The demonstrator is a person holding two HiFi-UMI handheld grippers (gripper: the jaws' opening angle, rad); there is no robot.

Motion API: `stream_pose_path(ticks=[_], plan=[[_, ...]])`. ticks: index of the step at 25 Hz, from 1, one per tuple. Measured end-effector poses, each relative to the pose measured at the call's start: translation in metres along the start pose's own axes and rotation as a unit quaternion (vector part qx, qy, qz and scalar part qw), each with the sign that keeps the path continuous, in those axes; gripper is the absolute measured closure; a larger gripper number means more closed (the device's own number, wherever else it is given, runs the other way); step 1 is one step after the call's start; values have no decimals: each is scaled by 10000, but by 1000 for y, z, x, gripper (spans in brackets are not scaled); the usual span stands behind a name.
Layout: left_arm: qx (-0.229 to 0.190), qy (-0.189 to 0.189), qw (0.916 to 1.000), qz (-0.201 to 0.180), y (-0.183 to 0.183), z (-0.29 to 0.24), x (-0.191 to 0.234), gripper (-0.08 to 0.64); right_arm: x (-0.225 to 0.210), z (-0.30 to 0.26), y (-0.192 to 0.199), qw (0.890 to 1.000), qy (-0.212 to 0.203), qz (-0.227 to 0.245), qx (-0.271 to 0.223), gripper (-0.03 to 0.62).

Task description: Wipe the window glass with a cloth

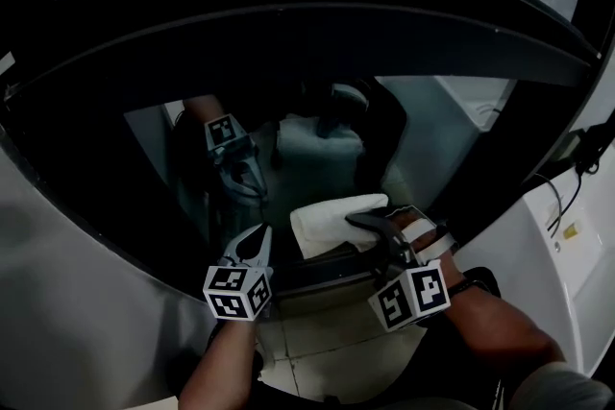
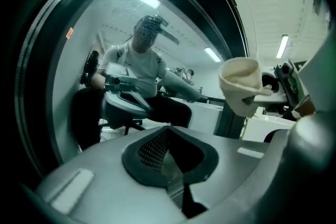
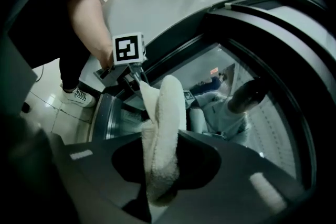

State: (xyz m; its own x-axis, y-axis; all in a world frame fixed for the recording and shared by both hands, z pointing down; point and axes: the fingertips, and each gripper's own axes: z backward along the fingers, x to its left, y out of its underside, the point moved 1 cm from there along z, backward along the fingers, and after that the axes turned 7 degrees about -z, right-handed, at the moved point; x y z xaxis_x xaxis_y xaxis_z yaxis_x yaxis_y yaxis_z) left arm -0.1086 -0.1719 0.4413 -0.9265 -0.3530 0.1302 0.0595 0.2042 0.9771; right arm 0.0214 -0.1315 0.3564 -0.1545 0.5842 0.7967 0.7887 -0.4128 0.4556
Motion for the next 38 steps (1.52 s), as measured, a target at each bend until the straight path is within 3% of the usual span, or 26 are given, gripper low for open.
stream_pose_path(ticks=[6, 11, 17, 26, 38], plan=[[18, 83, 10000, -19, 0, 0, -7, 543, -72, 36, -21, 9938, 1012, 427, -196, 509], [53, 131, 9999, -51, 2, 0, -12, 543, -130, 57, -38, 9740, 2005, 1033, -209, 509], [24, 131, 9999, -46, -1, 1, -12, 543, -173, 75, -44, 9525, 2764, 1275, -138, 509], [27, 133, 9999, -43, 0, 1, -12, 543, -202, 72, -44, 9364, 3138, 1572, -47, 509], [62, 200, 9997, -79, 2, -1, -16, 543, -207, 56, -37, 9336, 3240, 1527, -86, 508]])
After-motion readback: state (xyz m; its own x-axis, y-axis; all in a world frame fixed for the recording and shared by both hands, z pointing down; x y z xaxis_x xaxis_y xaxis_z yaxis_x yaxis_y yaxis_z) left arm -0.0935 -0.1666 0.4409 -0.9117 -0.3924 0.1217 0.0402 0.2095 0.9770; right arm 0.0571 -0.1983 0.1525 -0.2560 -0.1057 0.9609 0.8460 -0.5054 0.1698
